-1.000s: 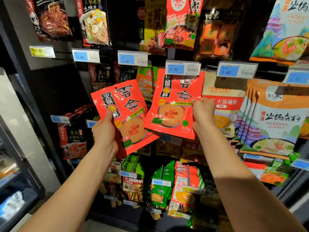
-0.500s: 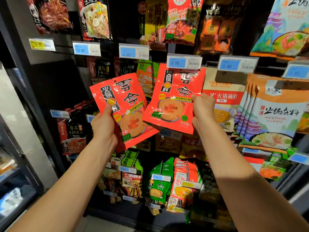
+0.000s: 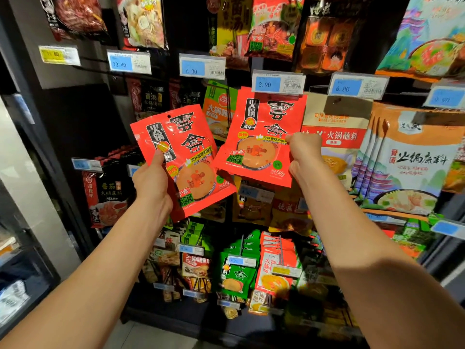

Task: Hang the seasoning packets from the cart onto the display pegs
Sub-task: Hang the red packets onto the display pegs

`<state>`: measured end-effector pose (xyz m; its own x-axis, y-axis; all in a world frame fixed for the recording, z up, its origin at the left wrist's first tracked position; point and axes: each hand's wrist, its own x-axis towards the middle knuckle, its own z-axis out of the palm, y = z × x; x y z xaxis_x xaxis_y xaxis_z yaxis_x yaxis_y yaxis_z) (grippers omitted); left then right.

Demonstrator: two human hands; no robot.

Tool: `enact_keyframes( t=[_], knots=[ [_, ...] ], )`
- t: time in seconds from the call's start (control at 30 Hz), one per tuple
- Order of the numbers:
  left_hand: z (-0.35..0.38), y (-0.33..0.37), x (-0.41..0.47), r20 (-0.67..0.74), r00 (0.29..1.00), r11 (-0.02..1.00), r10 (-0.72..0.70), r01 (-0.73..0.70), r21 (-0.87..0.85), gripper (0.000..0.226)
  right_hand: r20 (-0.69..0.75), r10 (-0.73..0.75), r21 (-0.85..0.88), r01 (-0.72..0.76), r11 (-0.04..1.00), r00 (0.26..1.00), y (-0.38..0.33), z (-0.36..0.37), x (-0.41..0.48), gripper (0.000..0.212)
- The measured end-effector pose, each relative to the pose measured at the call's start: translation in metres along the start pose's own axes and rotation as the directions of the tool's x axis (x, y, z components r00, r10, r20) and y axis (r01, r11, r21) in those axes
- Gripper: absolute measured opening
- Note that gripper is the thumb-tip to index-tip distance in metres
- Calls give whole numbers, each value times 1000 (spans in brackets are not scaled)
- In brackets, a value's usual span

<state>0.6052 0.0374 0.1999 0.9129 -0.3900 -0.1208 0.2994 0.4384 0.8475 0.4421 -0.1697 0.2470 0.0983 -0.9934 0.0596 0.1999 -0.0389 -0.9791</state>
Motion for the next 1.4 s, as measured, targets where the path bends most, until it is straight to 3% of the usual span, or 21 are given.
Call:
enact_keyframes(
  t=[0.13,0.27,0.4,0.8,1.03,1.4],
  knots=[
    [-3,-1,0,4,1000,1000,3,-3,-4,22,-5,-67,-1,67,998,998,6,-1,-4,29],
    [-3,1,-1,16,1000,1000,23,-23,3,19,-11,-241,-91,239,967,970,9,-5,-12,22],
    [-2,4,-1,25,998,999,49,-49,-4,17,33,-378,-78,379,922,925,15,-5,-14,36],
    [0,11,1,37,997,998,70,-71,2,32,45,-394,-275,390,879,918,8,10,-3,56],
    [-4,12,3,41,998,998,58,-56,-38,24,42,-385,-416,366,833,922,8,17,-8,62],
    [-8,10,9,25,998,998,65,-65,-15,24,28,-425,-417,398,818,905,10,13,-25,49]
  ],
)
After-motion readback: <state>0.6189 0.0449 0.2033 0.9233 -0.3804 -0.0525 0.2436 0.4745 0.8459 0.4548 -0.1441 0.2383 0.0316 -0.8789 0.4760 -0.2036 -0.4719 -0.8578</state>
